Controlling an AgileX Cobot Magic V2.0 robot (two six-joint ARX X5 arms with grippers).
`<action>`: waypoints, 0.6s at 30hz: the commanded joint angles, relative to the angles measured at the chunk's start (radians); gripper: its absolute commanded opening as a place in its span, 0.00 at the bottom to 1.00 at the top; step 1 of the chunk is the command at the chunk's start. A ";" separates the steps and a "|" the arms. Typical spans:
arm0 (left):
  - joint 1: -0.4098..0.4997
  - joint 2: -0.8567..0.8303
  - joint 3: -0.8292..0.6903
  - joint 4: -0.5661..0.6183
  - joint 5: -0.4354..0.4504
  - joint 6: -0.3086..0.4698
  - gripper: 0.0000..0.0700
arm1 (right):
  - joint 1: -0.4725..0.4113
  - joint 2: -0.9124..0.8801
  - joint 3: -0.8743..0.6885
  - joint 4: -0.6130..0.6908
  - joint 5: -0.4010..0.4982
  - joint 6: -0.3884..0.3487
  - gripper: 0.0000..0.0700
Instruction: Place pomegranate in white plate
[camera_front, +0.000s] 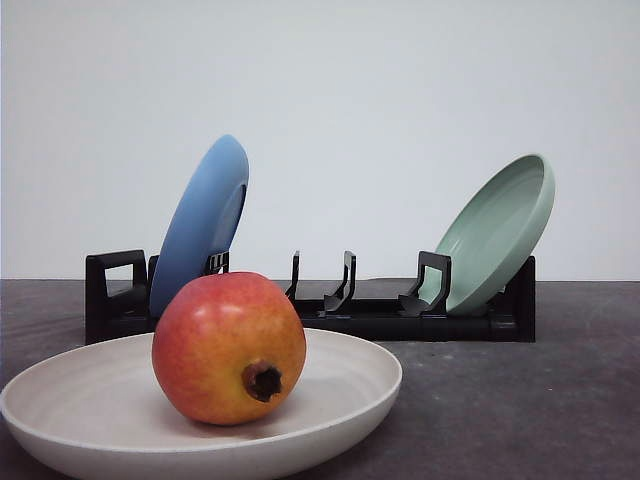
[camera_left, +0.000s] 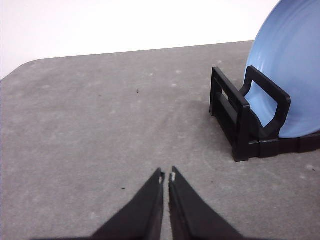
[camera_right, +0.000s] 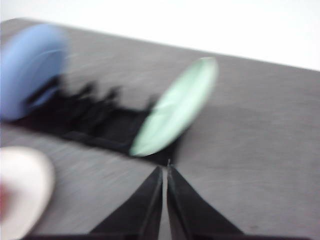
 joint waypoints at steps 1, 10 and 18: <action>-0.002 -0.001 -0.011 0.000 0.002 0.000 0.00 | -0.070 -0.038 -0.076 0.077 0.004 -0.024 0.01; -0.002 -0.001 -0.011 0.000 0.002 0.000 0.00 | -0.244 -0.276 -0.536 0.473 0.004 -0.024 0.01; -0.002 -0.001 -0.011 0.000 0.002 0.000 0.00 | -0.264 -0.318 -0.627 0.488 0.002 -0.068 0.01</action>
